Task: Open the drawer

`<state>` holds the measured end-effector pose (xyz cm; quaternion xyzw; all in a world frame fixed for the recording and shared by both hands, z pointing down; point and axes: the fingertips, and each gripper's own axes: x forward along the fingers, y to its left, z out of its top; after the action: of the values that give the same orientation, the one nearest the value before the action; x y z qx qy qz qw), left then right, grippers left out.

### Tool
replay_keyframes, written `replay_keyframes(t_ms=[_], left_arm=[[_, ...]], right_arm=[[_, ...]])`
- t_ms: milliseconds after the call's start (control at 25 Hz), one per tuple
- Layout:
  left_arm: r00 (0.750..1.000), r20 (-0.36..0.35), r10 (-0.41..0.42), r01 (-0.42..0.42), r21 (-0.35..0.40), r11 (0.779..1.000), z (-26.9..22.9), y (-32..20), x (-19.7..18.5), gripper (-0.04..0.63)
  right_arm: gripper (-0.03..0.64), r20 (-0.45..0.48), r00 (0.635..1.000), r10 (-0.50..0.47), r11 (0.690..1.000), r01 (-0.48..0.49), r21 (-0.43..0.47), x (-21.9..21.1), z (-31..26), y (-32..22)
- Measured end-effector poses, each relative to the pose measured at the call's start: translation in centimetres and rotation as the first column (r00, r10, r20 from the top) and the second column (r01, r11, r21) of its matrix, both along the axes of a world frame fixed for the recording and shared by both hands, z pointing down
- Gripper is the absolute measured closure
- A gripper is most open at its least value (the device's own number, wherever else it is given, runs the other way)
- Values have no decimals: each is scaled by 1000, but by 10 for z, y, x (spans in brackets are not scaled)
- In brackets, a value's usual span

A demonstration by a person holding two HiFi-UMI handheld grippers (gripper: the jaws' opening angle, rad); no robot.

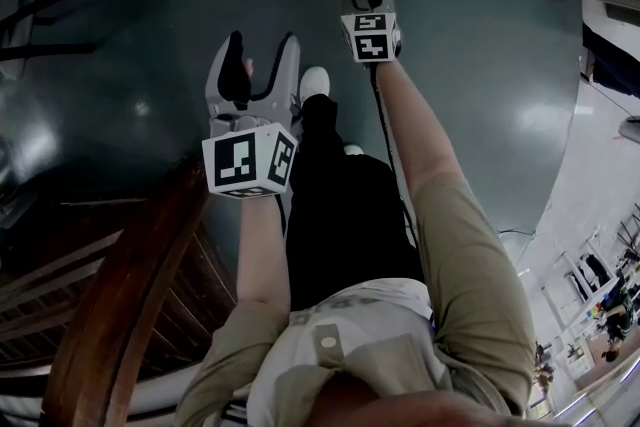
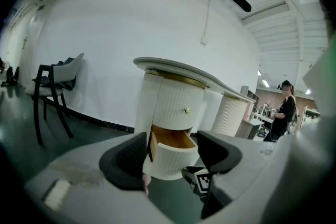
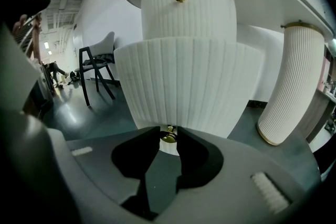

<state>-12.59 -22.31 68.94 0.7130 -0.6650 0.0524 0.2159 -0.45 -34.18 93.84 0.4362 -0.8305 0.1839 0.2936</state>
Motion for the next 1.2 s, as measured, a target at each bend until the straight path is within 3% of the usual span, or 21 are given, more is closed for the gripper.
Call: replay_keyframes(t_ms=[680,1200], left_arm=[[1000,-1,-29,29,19,999,-8,13,3,278],[1000,29,12,-12,0,1000,-13,24,18,279]], right_arm=[[511,-4,1000,-1,1000,1,-14,12,1,30],[511,-11,1000,1,999,-1,-48,23,2,54]])
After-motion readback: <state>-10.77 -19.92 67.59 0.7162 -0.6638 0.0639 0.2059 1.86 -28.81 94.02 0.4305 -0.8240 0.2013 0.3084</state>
